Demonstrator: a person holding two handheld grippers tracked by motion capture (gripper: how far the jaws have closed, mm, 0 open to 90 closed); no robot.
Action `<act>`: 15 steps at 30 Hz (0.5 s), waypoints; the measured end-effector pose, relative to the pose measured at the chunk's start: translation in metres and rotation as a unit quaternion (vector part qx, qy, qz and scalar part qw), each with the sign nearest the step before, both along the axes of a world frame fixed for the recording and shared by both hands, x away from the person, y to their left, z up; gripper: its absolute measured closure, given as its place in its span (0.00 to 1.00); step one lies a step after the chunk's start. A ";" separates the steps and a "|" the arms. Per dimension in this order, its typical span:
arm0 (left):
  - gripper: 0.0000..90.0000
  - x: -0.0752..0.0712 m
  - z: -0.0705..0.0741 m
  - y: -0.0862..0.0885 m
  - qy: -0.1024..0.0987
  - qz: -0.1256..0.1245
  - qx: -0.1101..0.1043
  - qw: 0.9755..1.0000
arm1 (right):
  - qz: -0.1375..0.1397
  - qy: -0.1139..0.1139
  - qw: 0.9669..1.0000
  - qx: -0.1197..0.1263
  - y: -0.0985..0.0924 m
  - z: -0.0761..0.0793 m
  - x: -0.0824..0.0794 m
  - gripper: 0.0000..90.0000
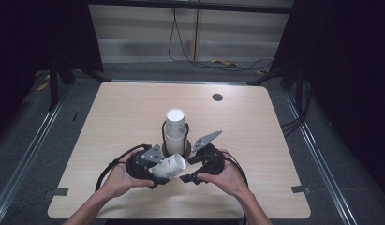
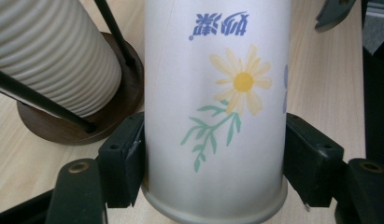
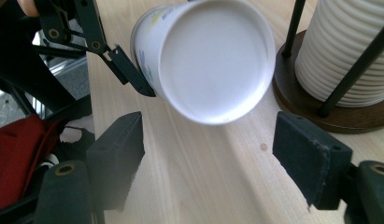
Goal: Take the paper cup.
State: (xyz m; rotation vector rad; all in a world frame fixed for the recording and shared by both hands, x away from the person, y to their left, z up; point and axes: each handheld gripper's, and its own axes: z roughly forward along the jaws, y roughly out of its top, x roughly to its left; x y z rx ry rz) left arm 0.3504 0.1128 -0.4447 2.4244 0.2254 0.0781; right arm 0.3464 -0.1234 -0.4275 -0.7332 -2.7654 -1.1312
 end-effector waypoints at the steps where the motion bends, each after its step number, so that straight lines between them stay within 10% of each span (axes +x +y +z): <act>1: 0.34 -0.001 -0.001 -0.001 0.003 -0.001 0.002 1.000 | 0.003 0.001 1.000 -0.003 0.000 0.000 0.000 0.28; 15: 0.34 -0.004 -0.004 -0.004 -0.007 -0.012 0.015 1.000 | 0.010 -0.010 0.998 -0.059 0.009 -0.006 -0.002 0.19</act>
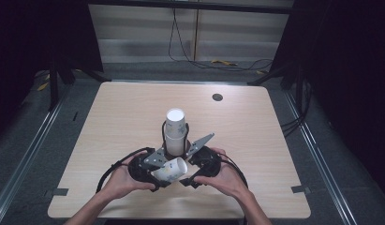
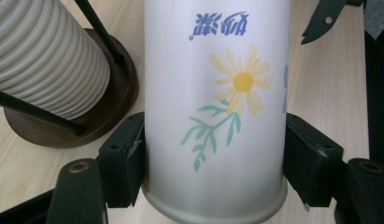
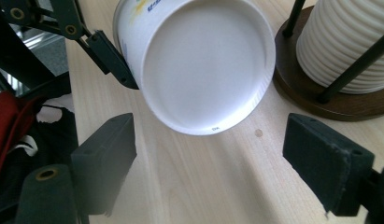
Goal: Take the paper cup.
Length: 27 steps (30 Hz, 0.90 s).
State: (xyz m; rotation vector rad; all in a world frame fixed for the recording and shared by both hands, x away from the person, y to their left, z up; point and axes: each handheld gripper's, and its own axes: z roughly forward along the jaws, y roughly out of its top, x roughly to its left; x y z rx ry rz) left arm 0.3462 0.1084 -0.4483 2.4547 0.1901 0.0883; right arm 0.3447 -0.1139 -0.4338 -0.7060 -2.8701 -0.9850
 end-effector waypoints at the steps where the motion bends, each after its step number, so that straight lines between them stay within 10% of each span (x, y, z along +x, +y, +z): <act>1: 0.34 0.000 0.000 0.000 0.000 -0.001 -0.001 1.000 | 0.002 0.001 1.000 0.001 0.000 0.000 0.000 0.20; 27: 0.34 -0.015 -0.006 -0.019 -0.014 -0.049 0.040 0.998 | 0.054 0.037 0.998 -0.009 0.009 -0.005 -0.002 0.31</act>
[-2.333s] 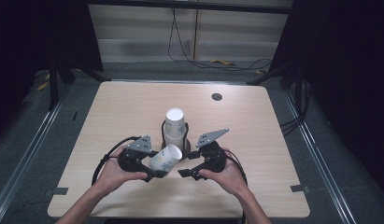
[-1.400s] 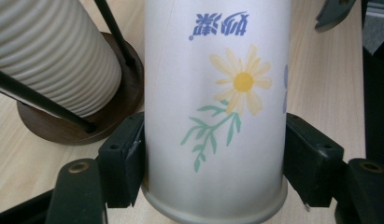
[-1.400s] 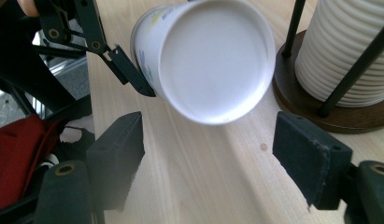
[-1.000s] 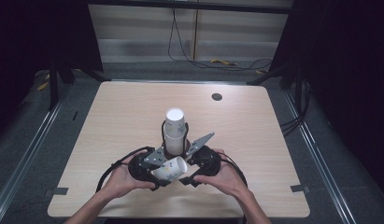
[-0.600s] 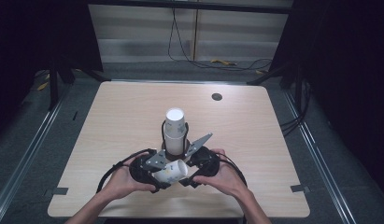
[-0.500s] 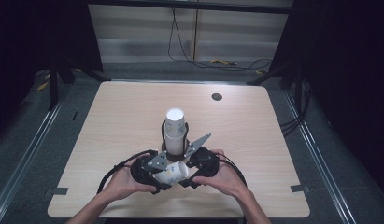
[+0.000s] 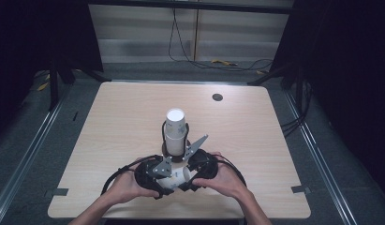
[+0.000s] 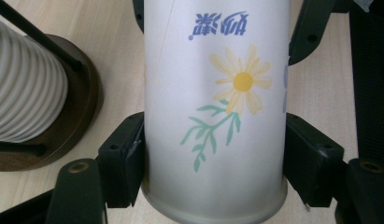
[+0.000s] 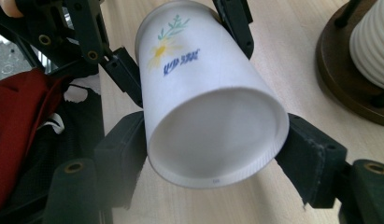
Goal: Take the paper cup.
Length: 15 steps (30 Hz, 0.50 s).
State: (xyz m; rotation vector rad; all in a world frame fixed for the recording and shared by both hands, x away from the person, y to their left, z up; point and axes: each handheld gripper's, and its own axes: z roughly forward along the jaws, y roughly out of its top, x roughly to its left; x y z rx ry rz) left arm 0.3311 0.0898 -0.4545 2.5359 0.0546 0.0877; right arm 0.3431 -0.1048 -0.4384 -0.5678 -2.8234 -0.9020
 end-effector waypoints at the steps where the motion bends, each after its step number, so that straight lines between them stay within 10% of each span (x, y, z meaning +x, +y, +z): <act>1: 0.34 0.000 0.000 0.000 -0.004 -0.005 0.002 1.000 | 0.002 -0.002 1.000 0.004 0.000 -0.001 0.000 0.31; 6: 0.34 -0.005 0.002 -0.002 -0.018 -0.009 0.006 1.000 | 0.012 0.005 1.000 0.015 0.000 0.002 -0.001 0.36; 15: 0.32 0.002 0.002 0.004 0.014 -0.009 -0.035 0.999 | 0.018 0.011 0.999 0.024 -0.004 0.004 -0.001 0.40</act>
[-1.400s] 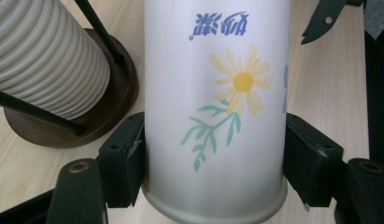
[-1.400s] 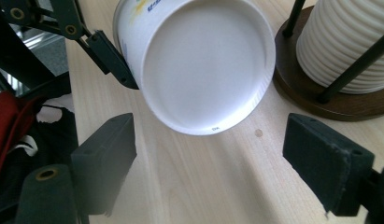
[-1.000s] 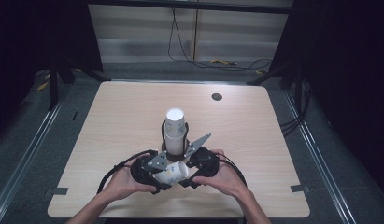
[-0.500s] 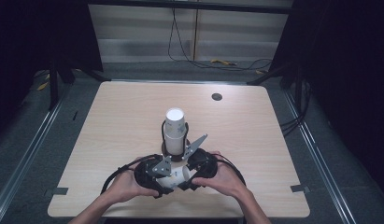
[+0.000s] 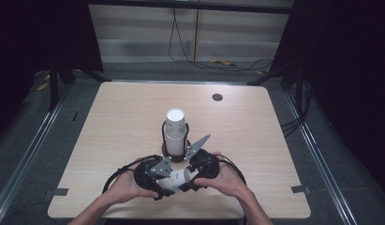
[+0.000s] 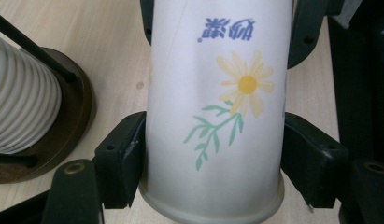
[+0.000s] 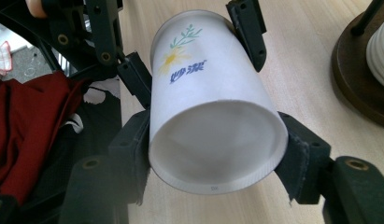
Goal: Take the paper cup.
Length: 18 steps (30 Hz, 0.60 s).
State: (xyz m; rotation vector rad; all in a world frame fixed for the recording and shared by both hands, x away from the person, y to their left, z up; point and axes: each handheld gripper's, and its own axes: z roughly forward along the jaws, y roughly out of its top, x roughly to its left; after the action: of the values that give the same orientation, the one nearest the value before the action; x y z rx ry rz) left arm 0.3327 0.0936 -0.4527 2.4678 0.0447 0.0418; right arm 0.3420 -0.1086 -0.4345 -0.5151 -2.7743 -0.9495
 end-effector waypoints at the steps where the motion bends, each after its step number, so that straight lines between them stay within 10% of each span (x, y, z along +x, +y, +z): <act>1: 0.31 0.000 0.000 0.001 0.002 0.004 -0.008 1.000 | -0.001 0.001 1.000 0.003 0.000 0.000 0.000 0.40; 18: 0.20 0.004 0.005 0.011 0.011 0.041 -0.062 0.997 | -0.010 -0.009 1.000 0.009 -0.004 0.006 0.000 0.41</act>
State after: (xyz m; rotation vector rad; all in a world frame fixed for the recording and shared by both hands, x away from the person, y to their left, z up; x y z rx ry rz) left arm 0.3365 0.1047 -0.4482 2.3420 0.1539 0.0465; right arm 0.3423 -0.1131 -0.4289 -0.5343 -2.7787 -0.9872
